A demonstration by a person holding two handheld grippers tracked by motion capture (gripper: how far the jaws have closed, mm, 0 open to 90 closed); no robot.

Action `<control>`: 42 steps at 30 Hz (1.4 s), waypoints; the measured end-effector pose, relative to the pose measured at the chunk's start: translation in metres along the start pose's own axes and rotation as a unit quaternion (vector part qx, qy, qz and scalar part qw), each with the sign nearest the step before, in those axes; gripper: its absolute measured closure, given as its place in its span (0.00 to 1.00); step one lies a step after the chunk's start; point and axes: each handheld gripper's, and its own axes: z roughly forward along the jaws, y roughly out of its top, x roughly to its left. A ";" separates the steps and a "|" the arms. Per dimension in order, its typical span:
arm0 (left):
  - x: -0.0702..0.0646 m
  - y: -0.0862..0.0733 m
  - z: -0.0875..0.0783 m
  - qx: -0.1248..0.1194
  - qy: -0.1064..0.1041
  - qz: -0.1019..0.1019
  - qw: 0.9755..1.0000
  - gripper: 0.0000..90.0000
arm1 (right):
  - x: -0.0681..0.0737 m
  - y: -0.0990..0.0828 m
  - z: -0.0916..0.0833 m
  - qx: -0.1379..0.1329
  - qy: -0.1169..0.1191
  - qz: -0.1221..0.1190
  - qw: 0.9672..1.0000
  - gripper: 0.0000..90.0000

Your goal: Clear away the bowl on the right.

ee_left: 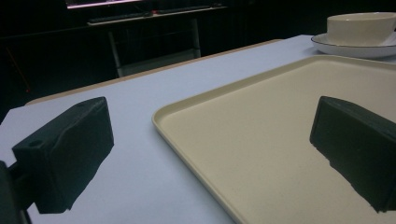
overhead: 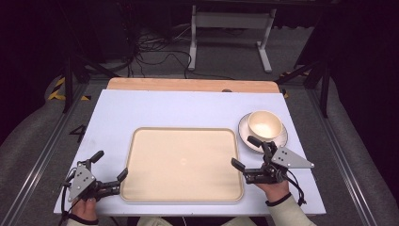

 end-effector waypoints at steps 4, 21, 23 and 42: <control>0.000 0.000 0.000 0.000 0.000 0.000 1.000 0.00 | -0.003 0.005 0.001 0.002 0.006 -0.003 1.000 0.08; 0.000 0.000 0.000 0.001 0.000 0.000 1.000 0.00 | -0.006 0.017 0.002 0.016 0.013 -0.039 0.999 0.27; 0.000 0.000 0.000 0.001 0.000 0.000 1.000 0.00 | -0.006 0.018 0.002 0.019 0.006 -0.046 0.999 0.27; 0.000 0.000 0.000 0.002 0.000 -0.001 1.000 0.00 | -0.051 0.037 0.004 0.036 -0.032 -0.036 0.998 0.29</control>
